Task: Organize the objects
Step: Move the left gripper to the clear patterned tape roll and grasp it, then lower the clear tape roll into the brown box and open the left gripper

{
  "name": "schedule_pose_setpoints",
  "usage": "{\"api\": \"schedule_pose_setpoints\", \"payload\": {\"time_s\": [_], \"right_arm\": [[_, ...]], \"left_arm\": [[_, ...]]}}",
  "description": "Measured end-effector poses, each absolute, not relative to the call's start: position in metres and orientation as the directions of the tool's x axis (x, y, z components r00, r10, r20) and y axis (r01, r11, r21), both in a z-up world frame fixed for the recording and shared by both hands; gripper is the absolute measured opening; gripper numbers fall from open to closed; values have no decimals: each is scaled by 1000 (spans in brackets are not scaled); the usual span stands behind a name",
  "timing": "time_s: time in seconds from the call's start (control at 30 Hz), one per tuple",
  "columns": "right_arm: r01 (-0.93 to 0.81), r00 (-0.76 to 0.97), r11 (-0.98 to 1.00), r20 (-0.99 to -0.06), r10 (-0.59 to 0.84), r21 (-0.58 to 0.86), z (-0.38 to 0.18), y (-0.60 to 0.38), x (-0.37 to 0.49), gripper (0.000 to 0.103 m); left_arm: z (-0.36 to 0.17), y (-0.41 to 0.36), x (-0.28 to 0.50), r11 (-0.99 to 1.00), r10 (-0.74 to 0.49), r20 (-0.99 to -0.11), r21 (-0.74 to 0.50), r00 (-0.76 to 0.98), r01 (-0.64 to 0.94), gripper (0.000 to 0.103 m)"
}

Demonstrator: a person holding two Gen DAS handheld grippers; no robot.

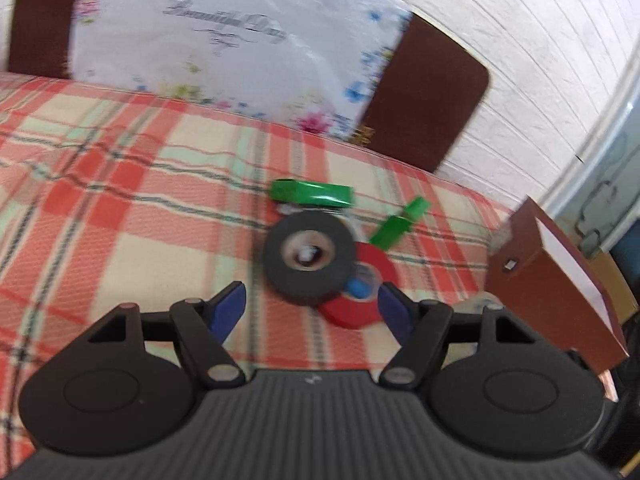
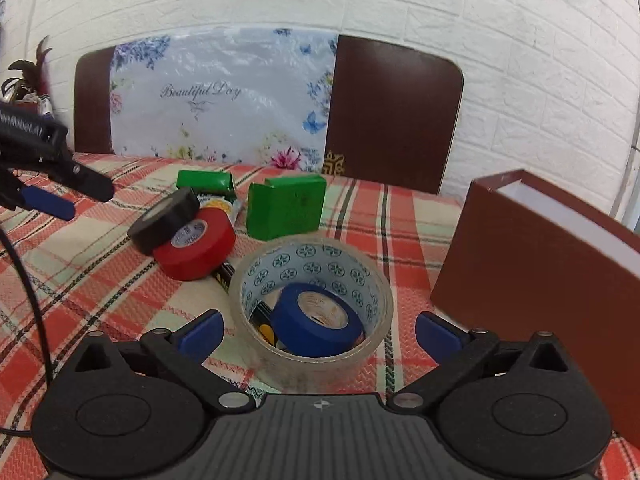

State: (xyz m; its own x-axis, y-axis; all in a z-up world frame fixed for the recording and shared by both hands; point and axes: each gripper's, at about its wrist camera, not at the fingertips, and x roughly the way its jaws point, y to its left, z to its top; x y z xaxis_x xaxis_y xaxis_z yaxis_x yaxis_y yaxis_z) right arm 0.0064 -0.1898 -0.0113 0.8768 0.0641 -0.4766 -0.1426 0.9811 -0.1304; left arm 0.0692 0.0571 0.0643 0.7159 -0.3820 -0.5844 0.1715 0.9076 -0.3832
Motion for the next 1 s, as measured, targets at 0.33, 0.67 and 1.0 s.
{"api": "schedule_pose_setpoints", "payload": {"time_s": [0.33, 0.67, 1.0], "right_arm": [[-143, 875, 973, -482, 39, -182, -23, -184, 12, 97], [-116, 951, 974, -306, 52, -196, 1, -188, -14, 87], [145, 984, 957, -67, -167, -252, 53, -267, -19, 87]], "left_arm": [[49, -56, 102, 900, -423, -714, -260, 559, 349, 59], [88, -73, 79, 862, -496, -643, -284, 584, 419, 24], [142, -185, 82, 756, -623, -505, -193, 597, 626, 25]]}}
